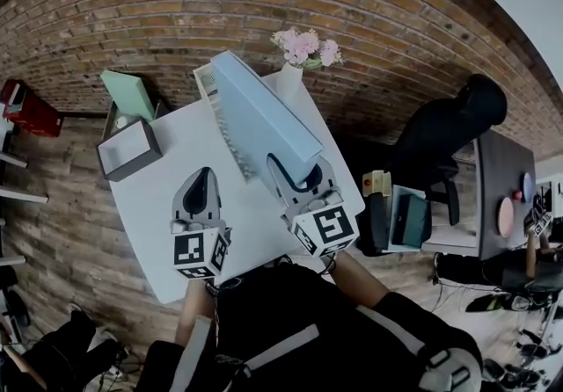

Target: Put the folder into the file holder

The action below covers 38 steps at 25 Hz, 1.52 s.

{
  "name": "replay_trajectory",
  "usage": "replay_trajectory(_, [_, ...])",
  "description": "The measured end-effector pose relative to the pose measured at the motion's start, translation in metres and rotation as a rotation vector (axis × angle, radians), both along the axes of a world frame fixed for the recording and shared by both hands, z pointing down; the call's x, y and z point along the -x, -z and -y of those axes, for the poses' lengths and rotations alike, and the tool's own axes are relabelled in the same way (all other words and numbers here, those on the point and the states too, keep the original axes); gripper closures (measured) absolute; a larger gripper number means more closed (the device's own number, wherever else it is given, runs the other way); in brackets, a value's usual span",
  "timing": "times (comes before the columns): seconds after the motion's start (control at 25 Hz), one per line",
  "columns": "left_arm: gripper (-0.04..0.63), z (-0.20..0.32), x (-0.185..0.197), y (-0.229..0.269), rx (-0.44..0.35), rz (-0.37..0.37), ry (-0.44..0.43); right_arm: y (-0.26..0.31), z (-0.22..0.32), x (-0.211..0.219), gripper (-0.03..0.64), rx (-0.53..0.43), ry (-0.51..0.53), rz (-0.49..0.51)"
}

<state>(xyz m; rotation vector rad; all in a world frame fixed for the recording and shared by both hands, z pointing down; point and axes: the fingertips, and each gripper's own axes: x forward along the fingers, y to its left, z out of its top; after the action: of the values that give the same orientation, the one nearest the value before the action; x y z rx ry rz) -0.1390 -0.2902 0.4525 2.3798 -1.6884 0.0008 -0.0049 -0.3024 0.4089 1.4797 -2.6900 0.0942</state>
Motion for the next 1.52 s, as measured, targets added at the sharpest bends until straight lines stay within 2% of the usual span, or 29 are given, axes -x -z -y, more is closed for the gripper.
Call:
replay_trajectory(0.4, [0.572, 0.022, 0.012, -0.009, 0.026, -0.028, -0.016, 0.0, 0.032, 0.02, 0.444, 0.011, -0.012, -0.012])
replay_trajectory(0.76, [0.572, 0.02, 0.022, -0.022, 0.06, -0.044, -0.009, -0.008, 0.054, 0.037, 0.44, 0.037, -0.007, -0.043])
replay_trajectory(1.36, [0.572, 0.012, 0.02, -0.023, 0.073, -0.053, -0.027, -0.017, 0.07, 0.051, 0.391, 0.167, 0.062, -0.193])
replay_trajectory(1.52, [0.572, 0.011, 0.019, -0.023, 0.075, -0.056, -0.032, -0.034, 0.064, 0.053, 0.321, 0.254, 0.135, -0.298])
